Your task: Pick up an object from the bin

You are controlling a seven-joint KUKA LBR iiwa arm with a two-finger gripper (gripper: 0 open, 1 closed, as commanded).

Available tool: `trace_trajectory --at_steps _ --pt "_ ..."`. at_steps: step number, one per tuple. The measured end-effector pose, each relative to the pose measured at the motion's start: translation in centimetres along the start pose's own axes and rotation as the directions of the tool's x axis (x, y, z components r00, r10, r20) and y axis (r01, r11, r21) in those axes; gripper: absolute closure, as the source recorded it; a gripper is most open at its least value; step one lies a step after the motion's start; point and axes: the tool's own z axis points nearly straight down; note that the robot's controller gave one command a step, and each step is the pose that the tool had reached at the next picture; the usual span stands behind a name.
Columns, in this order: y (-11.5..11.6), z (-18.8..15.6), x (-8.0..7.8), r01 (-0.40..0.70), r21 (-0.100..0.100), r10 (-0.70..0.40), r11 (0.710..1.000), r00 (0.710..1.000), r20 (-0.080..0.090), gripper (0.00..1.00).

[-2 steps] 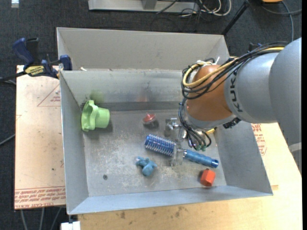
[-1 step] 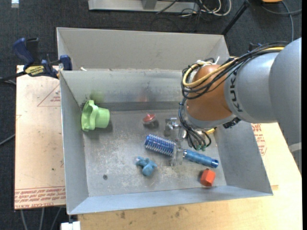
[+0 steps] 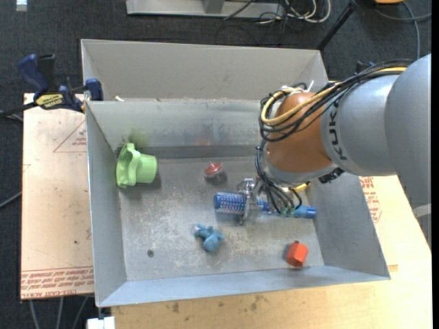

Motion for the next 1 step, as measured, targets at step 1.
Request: trace_trajectory --at_steps 1 --pt "0.11 -11.33 -0.25 0.001 0.004 -0.001 1.0 1.0 0.004 1.0"
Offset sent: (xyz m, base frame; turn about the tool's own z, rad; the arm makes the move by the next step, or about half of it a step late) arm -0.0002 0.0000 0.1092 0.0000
